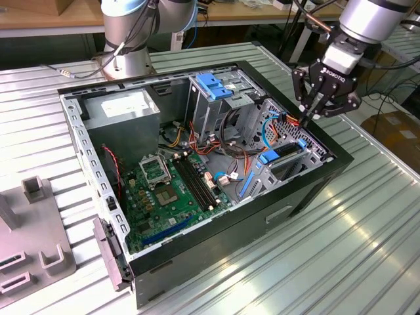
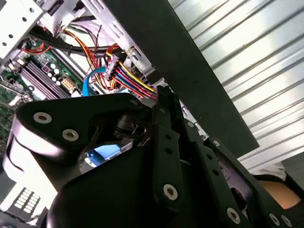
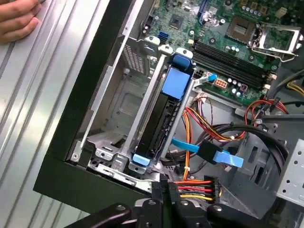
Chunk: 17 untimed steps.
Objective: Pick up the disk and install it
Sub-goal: 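Insert the first disk wire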
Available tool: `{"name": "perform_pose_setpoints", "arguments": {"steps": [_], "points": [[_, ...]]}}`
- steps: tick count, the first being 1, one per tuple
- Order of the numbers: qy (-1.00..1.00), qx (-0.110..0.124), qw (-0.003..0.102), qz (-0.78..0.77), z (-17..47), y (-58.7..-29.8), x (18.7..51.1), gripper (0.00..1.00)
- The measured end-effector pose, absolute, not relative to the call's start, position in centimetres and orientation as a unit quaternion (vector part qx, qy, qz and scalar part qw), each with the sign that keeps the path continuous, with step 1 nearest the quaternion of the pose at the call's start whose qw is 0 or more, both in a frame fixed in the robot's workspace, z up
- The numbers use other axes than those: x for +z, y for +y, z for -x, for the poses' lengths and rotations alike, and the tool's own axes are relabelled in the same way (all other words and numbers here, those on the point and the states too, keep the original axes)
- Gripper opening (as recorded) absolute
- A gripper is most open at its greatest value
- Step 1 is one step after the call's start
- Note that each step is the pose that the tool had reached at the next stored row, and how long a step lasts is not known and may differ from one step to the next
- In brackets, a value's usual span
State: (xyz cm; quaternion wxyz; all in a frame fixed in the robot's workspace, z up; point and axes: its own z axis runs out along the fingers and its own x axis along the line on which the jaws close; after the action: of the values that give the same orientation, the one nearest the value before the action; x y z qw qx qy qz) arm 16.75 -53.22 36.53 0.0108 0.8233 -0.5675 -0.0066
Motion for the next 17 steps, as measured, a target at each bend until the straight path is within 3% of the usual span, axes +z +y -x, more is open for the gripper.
{"name": "perform_pose_setpoints", "arguments": {"steps": [17], "points": [[-0.605,-0.007,0.01,-0.796,-14.8,-53.2,36.4,0.16]]}}
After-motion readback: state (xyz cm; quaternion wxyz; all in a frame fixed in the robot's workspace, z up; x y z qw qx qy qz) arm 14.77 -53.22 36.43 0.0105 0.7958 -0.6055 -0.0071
